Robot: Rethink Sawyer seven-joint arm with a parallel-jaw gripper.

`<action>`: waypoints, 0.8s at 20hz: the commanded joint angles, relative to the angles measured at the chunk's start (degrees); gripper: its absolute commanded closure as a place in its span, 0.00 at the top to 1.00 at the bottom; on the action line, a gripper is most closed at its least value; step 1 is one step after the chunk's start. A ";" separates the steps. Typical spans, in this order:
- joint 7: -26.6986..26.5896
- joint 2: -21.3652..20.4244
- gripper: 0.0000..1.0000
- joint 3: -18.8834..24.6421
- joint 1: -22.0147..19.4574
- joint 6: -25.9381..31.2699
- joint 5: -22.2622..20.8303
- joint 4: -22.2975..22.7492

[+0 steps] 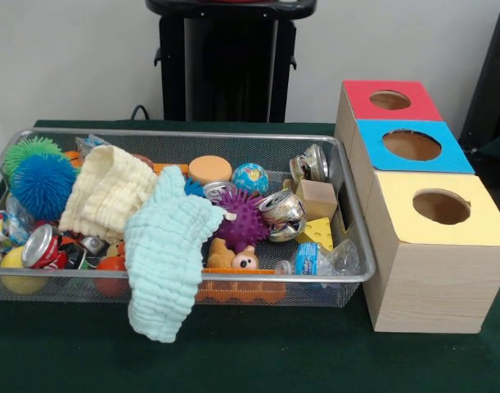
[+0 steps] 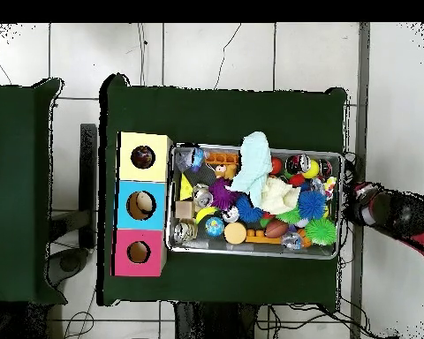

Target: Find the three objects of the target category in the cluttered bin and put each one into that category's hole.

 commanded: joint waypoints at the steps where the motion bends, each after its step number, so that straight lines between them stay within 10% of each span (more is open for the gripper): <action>1: 2.32 2.48 0.00 1.16 3.94 2.59 2.57 -2.31; 16: 6.20 -0.92 0.00 -4.01 9.45 4.57 9.88 0.91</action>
